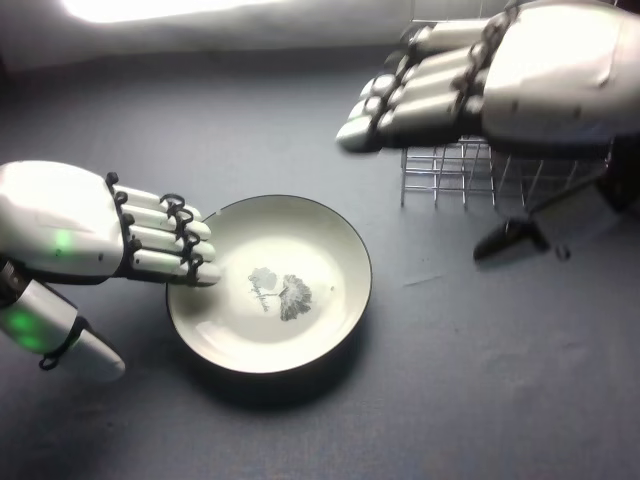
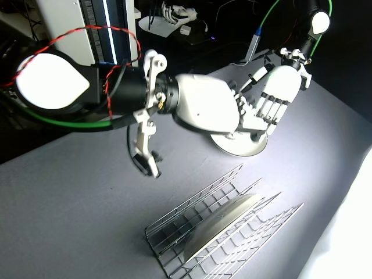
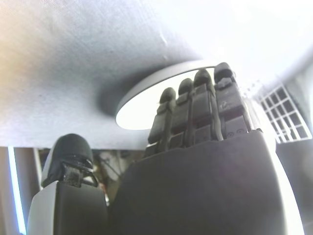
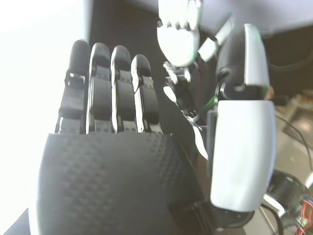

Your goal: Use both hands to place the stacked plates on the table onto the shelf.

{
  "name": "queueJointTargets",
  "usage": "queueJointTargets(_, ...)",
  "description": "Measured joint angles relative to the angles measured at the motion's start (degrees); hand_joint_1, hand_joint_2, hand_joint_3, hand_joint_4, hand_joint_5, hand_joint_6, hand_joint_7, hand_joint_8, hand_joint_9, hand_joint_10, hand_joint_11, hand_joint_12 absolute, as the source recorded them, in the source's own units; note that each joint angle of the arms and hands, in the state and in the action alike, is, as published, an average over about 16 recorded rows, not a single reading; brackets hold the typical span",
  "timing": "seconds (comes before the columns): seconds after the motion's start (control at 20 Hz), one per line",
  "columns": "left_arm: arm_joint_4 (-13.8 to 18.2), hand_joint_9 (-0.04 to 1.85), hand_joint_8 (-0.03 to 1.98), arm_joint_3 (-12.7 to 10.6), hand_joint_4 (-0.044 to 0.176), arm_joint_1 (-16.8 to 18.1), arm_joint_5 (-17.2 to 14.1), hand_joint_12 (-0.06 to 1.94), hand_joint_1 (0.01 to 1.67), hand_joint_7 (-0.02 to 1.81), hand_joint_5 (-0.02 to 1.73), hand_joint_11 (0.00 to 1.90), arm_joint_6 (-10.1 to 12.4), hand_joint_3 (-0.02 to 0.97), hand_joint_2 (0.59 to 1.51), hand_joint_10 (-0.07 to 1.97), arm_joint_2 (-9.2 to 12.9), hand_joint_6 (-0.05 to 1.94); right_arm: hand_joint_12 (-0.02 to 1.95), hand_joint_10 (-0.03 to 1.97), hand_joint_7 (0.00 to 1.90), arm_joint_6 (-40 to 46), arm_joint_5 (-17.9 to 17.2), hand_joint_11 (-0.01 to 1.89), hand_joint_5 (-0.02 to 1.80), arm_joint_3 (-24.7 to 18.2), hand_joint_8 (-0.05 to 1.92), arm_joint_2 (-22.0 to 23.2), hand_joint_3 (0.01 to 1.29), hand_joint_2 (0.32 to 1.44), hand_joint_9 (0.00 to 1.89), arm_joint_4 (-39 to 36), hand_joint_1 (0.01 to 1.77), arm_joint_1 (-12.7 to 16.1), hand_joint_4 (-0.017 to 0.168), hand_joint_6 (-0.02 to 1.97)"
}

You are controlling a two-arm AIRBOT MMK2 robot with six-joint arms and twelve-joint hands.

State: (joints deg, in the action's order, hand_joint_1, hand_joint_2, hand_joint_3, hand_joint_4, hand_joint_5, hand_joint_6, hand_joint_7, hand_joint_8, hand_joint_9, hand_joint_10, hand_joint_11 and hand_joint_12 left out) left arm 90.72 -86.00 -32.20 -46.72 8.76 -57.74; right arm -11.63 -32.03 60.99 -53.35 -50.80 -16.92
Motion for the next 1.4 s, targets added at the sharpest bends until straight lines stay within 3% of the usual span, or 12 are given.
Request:
queueJointTargets(0.3, -0.3, -0.01, 0.0, -0.7, -0.003, -2.3, 0.6, 0.01, 0.02, 0.01, 0.0, 0.02, 1.9, 0.02, 1.179, -0.03, -0.8, -0.01, 0.85, -0.01, 0.25, -0.4, -7.0, 0.02, 0.26, 0.1, 0.02, -1.1, 0.01, 0.9, 0.25, -1.1, 1.04, -3.7, 0.001, 0.01)
queueJointTargets(0.6, -0.7, -0.02, 0.0, -1.2, -0.006, -4.3, 1.0, 0.02, 0.02, 0.0, -0.01, 0.02, 4.0, 0.02, 1.18, -0.04, -1.3, -0.03, 0.74, -0.01, 0.2, -1.0, -11.2, 0.02, 0.21, 0.9, 0.02, -1.7, 0.01, 0.88, 0.2, -2.0, 1.07, -6.3, -0.001, 0.01)
queueJointTargets(1.0, -1.2, -0.02, -0.01, -1.3, -0.009, -5.3, 1.1, 0.03, 0.02, 0.0, -0.02, 0.03, 5.2, 0.02, 1.181, -0.04, -1.5, -0.04, 0.52, -0.01, 0.09, -1.3, -10.8, 0.02, 0.1, 3.5, 0.02, -4.5, 0.01, 0.81, 0.1, -2.6, 1.05, -7.4, -0.003, 0.01)
queueJointTargets(1.4, -1.2, -0.02, -0.01, -1.4, -0.009, -5.3, 1.0, 0.03, 0.02, 0.0, -0.02, 0.03, 5.3, 0.019, 1.182, -0.04, -1.5, -0.04, 0.17, -0.01, 0.02, -1.6, -8.4, 0.02, 0.02, 9.0, 0.02, -11.7, 0.01, 0.73, 0.03, -3.0, 1.03, -7.9, -0.003, 0.01)
